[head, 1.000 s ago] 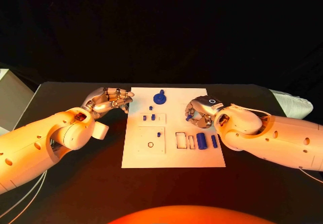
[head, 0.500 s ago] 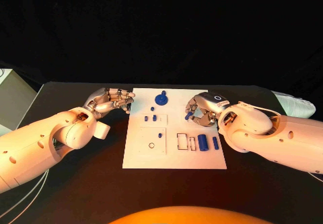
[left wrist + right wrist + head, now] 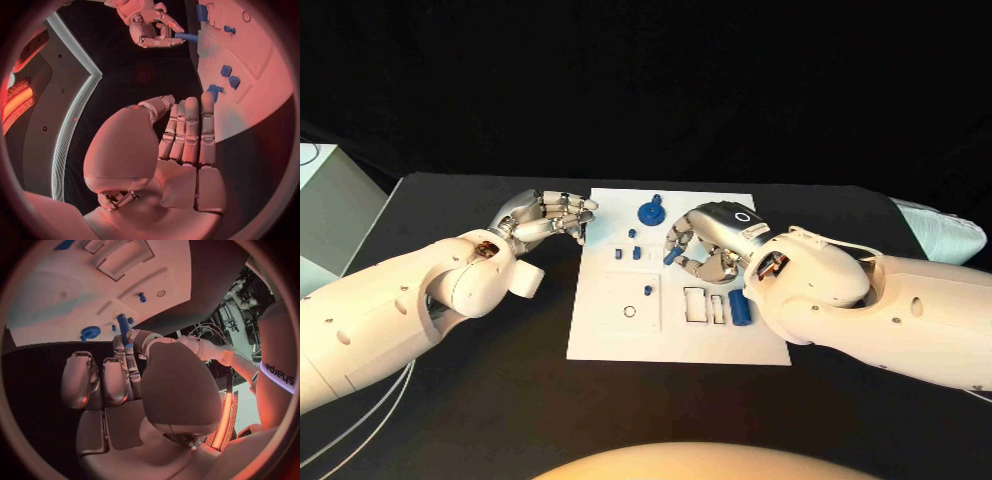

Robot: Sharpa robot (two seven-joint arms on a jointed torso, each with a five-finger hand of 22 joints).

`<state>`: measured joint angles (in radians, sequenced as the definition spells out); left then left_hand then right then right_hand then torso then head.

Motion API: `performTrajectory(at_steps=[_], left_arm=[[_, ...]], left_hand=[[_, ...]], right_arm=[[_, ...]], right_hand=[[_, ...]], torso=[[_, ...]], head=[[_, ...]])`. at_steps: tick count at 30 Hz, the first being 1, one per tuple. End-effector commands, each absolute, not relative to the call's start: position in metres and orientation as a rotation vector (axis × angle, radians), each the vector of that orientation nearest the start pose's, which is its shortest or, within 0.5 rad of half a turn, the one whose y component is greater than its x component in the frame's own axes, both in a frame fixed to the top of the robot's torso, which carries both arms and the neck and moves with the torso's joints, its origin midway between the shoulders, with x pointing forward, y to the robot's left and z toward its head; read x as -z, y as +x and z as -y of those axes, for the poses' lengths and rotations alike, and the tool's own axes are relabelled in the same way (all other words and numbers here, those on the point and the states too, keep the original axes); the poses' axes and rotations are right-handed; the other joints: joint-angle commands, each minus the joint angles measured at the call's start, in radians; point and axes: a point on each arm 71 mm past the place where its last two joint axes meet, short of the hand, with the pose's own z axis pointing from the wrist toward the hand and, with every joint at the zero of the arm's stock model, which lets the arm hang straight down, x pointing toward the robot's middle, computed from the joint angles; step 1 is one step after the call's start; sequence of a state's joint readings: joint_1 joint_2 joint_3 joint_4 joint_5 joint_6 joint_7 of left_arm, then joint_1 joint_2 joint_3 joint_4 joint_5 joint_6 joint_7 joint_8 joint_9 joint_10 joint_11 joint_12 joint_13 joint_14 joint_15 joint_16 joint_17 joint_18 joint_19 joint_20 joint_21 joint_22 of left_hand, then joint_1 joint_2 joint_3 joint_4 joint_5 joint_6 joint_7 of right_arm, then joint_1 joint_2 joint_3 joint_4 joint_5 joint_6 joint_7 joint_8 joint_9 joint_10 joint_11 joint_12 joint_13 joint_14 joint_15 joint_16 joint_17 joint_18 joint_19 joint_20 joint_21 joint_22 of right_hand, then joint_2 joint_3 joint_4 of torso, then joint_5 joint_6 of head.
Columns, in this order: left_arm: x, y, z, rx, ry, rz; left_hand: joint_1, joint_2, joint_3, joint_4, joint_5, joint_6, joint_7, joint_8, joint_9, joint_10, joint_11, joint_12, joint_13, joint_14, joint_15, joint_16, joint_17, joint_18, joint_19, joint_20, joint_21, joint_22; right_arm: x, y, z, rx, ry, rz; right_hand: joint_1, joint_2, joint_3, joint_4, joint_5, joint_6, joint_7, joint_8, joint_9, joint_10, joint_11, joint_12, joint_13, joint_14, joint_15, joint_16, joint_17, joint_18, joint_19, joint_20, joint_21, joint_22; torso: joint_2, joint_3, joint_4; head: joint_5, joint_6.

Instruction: Assemble the parts on the task board

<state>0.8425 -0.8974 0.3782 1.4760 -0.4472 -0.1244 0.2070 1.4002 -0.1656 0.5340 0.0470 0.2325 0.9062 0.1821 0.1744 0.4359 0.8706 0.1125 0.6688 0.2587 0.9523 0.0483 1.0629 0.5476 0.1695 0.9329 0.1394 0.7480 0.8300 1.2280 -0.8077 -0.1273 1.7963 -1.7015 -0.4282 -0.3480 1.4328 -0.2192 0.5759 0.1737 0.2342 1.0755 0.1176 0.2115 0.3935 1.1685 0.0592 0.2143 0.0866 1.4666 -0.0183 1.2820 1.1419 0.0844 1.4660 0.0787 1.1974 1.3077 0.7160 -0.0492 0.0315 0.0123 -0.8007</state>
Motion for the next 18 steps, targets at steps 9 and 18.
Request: performTrajectory(at_steps=[9, 18], left_arm=[[0.210, 0.479, -0.251, 1.485, -0.938, -1.575], [0.210, 0.478, -0.250, 1.488, -0.937, -1.576]], left_hand=[[-0.001, 0.008, -0.001, 0.000, 0.006, 0.000, 0.001, -0.005, -0.001, -0.002, 0.004, -0.004, -0.001, 0.003, 0.002, -0.006, -0.001, 0.014, 0.007, 0.003, -0.004, -0.001], [-0.001, 0.008, -0.001, 0.000, 0.006, 0.000, 0.001, -0.005, -0.001, -0.002, 0.004, -0.004, -0.001, 0.003, 0.002, -0.006, -0.001, 0.014, 0.007, 0.003, -0.004, -0.001]], right_arm=[[0.193, 0.399, 0.080, -0.764, -0.412, -1.533], [0.212, 0.393, 0.064, -0.774, -0.444, -1.595]], right_hand=[[-0.008, 0.000, 0.008, -0.003, -0.004, 0.000, 0.004, 0.005, 0.016, 0.007, 0.002, -0.008, 0.001, 0.019, -0.004, 0.004, -0.002, -0.019, 0.030, -0.005, -0.002, 0.100], [-0.010, -0.002, 0.009, -0.005, -0.006, -0.003, 0.006, 0.004, 0.017, 0.005, 0.003, -0.012, 0.001, 0.018, -0.003, 0.003, -0.002, -0.019, 0.029, -0.005, -0.005, 0.099]], torso=[[0.001, -0.0014, 0.0021], [0.001, -0.0006, 0.0017]], head=[[0.016, -0.007], [0.023, -0.016]])
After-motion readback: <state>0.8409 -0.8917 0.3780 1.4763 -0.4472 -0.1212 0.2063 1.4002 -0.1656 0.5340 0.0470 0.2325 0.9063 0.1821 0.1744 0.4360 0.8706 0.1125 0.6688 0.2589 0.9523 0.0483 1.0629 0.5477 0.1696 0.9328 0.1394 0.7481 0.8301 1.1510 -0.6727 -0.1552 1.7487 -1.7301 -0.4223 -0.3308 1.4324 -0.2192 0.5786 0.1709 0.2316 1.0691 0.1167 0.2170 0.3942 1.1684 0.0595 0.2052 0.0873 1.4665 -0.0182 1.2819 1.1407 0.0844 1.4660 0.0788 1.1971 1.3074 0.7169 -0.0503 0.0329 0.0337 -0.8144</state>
